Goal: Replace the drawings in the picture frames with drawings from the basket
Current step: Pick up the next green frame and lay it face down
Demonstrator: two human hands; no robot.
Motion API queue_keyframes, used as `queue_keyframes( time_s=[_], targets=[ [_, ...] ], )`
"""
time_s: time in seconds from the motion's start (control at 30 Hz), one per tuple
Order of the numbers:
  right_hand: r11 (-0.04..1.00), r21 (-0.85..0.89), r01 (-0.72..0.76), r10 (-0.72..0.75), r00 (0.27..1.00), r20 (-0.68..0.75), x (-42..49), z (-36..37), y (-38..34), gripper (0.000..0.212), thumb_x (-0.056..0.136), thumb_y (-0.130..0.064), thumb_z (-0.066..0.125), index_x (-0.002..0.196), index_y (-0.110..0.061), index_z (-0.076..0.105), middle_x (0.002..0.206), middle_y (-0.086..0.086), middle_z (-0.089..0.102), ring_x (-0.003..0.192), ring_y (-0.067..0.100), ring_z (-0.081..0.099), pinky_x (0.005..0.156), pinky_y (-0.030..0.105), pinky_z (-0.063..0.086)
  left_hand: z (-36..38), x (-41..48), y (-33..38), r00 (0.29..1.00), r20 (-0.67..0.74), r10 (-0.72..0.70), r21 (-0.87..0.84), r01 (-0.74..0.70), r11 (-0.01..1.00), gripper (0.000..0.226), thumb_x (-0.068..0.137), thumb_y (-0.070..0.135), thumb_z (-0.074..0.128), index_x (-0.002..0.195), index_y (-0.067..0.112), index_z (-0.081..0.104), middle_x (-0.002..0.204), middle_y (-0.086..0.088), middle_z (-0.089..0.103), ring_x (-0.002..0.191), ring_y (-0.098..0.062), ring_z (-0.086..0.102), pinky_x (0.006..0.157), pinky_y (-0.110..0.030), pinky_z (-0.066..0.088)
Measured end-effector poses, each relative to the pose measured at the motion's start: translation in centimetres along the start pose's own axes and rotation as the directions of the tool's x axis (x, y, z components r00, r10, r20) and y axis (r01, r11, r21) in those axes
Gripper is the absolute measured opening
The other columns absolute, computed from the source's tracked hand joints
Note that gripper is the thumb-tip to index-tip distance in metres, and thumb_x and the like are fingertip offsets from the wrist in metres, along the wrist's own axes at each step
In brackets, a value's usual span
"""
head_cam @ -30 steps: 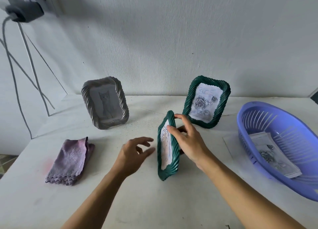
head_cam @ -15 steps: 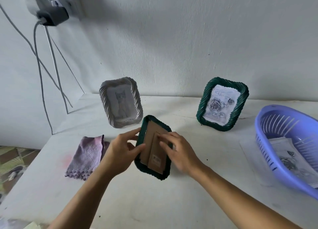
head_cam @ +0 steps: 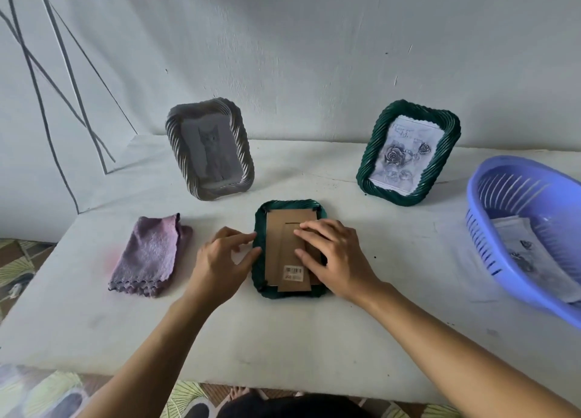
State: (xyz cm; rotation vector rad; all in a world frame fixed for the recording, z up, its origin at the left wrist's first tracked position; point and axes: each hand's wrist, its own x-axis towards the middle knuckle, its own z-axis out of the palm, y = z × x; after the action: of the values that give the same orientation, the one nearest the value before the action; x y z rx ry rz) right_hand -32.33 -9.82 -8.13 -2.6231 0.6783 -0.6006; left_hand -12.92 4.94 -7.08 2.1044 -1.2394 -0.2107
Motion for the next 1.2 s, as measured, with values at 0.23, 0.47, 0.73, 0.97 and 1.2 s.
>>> queue_keyframes(
  time_s=[0.23, 0.47, 0.73, 0.97, 1.2],
  targets=[
    [1.000, -0.003, -0.011, 0.011, 0.999, -0.043, -2.2, -1.4, 1.3, 0.036, 0.092, -0.048, 0.059, 0.119, -0.027, 0.070, 0.126, -0.018, 0.060, 0.120, 0.012, 0.051, 0.096, 0.043, 0.039, 1.7, -0.5, 0.8, 0.995, -0.050, 0.088, 0.016, -0.088, 0.996, 0.032, 0.081, 0.057, 0.071, 0.093, 0.028, 0.079, 0.084, 0.017, 0.070, 0.074, -0.004, 0.065, 0.072, -0.050, 0.053],
    [0.998, 0.053, -0.028, 0.033, 0.996, -0.083, -3.1, -2.3, 3.0, 0.031, 0.095, -0.041, 0.059, 0.118, -0.023, 0.070, 0.127, -0.012, 0.061, 0.121, 0.012, 0.052, 0.098, 0.043, 0.040, 2.7, 0.7, 2.9, 0.993, -0.061, 0.103, 0.129, -0.094, 0.987, 0.043, 0.083, 0.069, 0.057, 0.100, 0.032, 0.070, 0.101, 0.011, 0.066, 0.096, -0.016, 0.060, 0.082, -0.037, 0.040],
    [0.988, -0.053, -0.147, 0.134, 0.970, -0.203, -1.9, -1.7, 5.1, 0.033, 0.091, -0.040, 0.060, 0.114, -0.017, 0.068, 0.119, -0.002, 0.063, 0.113, 0.019, 0.058, 0.091, 0.043, 0.045, 5.0, 0.7, 2.6, 0.995, 0.003, 0.097, 0.238, -0.094, 0.967, 0.053, 0.090, 0.068, 0.047, 0.130, 0.036, 0.063, 0.132, 0.011, 0.060, 0.122, -0.019, 0.050, 0.095, -0.043, 0.036],
    [0.980, -0.161, -0.117, 0.076, 0.967, -0.244, -1.8, -1.5, 5.0, 0.037, 0.089, -0.037, 0.061, 0.116, -0.013, 0.070, 0.114, 0.000, 0.068, 0.107, 0.019, 0.062, 0.090, 0.042, 0.045, 5.1, 0.5, 2.9, 0.990, 0.038, 0.138, 0.408, -0.142, 0.902, 0.052, 0.096, 0.061, 0.042, 0.135, 0.032, 0.061, 0.137, 0.002, 0.059, 0.124, -0.023, 0.050, 0.093, -0.044, 0.036],
    [0.972, -0.214, -0.093, 0.042, 0.972, -0.231, -1.7, -1.5, 4.8, 0.036, 0.090, -0.034, 0.061, 0.118, -0.014, 0.070, 0.113, 0.000, 0.068, 0.105, 0.020, 0.062, 0.087, 0.044, 0.046, 4.8, 0.6, 2.9, 0.985, 0.116, 0.127, 0.478, -0.168, 0.862, 0.058, 0.099, 0.062, 0.029, 0.143, 0.032, 0.053, 0.141, -0.001, 0.054, 0.129, -0.025, 0.046, 0.093, -0.048, 0.038]
  ],
)
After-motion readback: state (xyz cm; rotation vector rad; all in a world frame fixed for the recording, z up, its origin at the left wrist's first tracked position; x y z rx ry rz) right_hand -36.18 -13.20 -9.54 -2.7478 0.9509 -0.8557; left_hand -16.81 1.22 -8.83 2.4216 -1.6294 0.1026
